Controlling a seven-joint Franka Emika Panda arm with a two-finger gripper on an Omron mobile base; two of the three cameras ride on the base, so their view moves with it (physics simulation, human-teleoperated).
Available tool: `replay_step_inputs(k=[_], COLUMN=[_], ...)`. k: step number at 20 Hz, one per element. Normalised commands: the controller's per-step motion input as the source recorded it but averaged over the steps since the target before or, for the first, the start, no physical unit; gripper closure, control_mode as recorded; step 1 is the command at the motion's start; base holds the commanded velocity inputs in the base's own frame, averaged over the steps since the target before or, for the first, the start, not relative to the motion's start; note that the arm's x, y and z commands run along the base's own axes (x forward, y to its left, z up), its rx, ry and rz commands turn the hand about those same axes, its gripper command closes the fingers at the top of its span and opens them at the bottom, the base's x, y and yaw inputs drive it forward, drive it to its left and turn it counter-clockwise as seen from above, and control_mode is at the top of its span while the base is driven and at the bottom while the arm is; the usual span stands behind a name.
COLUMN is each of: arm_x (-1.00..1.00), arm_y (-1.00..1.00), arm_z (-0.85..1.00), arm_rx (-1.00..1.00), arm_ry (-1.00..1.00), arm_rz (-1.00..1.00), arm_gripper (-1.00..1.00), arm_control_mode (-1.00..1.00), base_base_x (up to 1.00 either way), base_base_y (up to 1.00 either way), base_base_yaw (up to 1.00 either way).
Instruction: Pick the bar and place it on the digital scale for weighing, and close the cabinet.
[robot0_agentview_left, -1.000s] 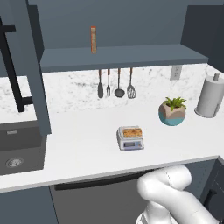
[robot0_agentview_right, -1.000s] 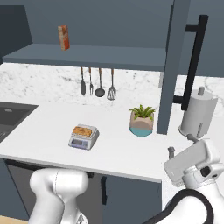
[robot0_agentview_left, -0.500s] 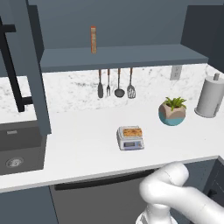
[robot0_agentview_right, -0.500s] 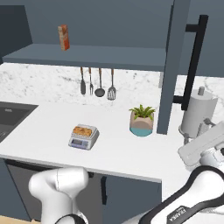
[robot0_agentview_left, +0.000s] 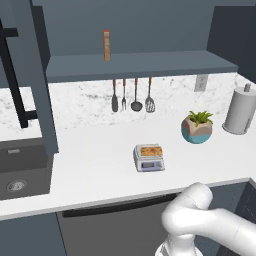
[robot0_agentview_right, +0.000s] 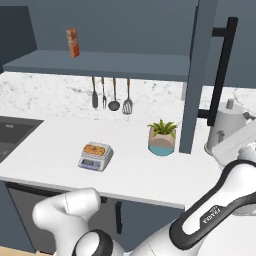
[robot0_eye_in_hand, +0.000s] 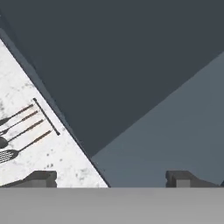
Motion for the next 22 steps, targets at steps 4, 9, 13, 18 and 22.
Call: replay_step_inputs(k=[4, 9, 13, 18, 22], arm_x=[-0.07, -0.03, -0.08, -0.03, 0.07], arm_y=[0.42, 0.99, 1.0, 1.0, 1.0], arm_z=[0.72, 0.63, 0.47, 0.34, 0.07], arm_rx=[0.1, 0.12, 0.1, 0.12, 0.16], arm_ry=[0.0, 0.0, 0.0, 0.0, 0.0], arm_rz=[0.04, 0.2, 0.25, 0.26, 0.23], arm_gripper=[-1.0, -1.0, -1.0, -1.0, -1.0], arm_control_mode=[-1.0, -1.0, -1.0, -1.0, -1.0], base_base_x=[0.0, 0.0, 0.0, 0.0, 0.0], base_base_y=[0.0, 0.0, 0.0, 0.0, 0.0], base_base_yaw=[0.0, 0.0, 0.0, 0.0, 0.0])
